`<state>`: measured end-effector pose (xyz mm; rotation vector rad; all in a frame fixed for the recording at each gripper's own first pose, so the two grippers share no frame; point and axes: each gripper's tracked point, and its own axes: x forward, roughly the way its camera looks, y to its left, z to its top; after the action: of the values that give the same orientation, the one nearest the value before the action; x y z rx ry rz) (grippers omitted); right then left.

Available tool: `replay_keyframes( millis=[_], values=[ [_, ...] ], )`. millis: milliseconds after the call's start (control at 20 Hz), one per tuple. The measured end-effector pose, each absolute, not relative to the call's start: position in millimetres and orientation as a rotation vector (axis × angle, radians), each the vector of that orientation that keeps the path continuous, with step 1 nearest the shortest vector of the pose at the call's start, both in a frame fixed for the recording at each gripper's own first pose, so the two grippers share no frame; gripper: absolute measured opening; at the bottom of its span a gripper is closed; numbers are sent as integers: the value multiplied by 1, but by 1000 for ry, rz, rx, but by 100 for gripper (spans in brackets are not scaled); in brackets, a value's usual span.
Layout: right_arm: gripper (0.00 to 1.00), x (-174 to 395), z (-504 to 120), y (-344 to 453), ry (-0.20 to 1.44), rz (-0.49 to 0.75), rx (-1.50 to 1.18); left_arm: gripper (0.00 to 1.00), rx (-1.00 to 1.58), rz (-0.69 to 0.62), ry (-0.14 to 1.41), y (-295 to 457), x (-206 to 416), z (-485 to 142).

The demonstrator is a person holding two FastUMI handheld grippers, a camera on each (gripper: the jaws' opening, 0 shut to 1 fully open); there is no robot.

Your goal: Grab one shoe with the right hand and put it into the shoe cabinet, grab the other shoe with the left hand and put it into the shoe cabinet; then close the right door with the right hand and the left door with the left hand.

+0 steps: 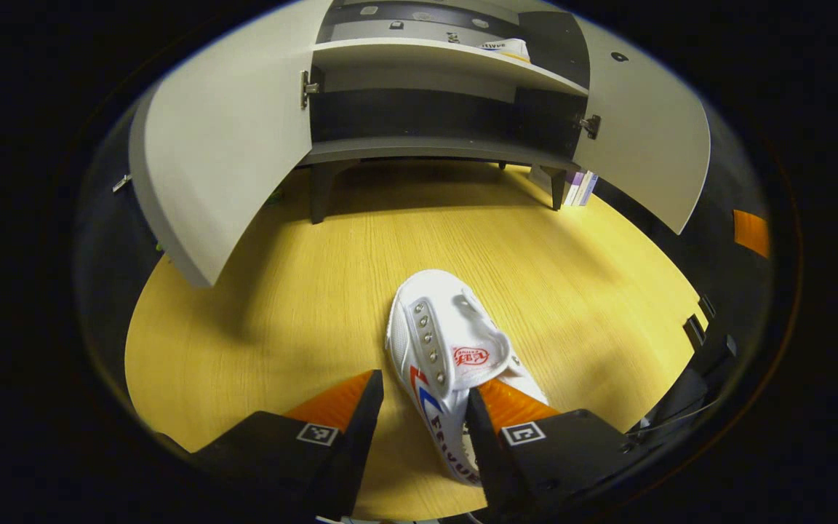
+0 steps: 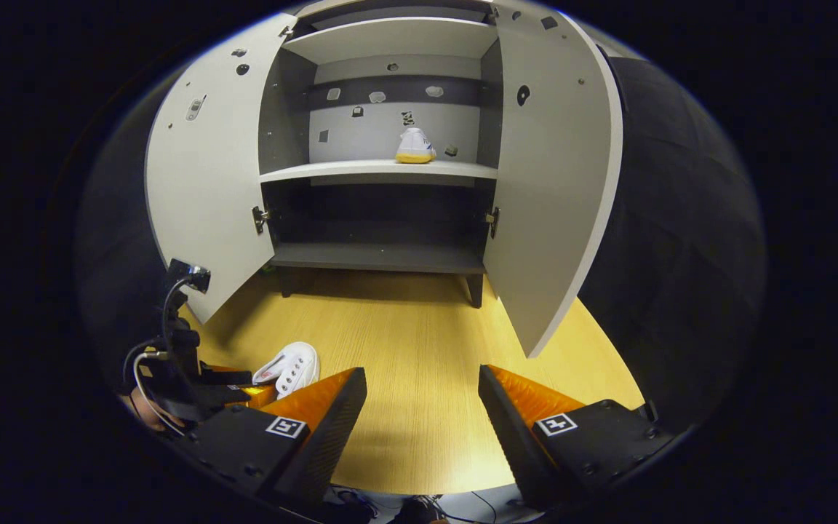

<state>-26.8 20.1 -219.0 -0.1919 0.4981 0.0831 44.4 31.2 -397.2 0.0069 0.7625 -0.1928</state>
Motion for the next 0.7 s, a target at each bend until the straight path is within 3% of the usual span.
replay_keyframes(
  millis=[350,400,700],
  values=[
    [99,-26,-232,27,539,108,-197,23,122,-106,808,41,51,-410],
    [99,-26,-234,28,543,115,-195,7,120,-87,811,47,50,-410],
    [99,-21,-233,30,538,137,-207,5,89,-92,777,39,52,-394]
  ],
)
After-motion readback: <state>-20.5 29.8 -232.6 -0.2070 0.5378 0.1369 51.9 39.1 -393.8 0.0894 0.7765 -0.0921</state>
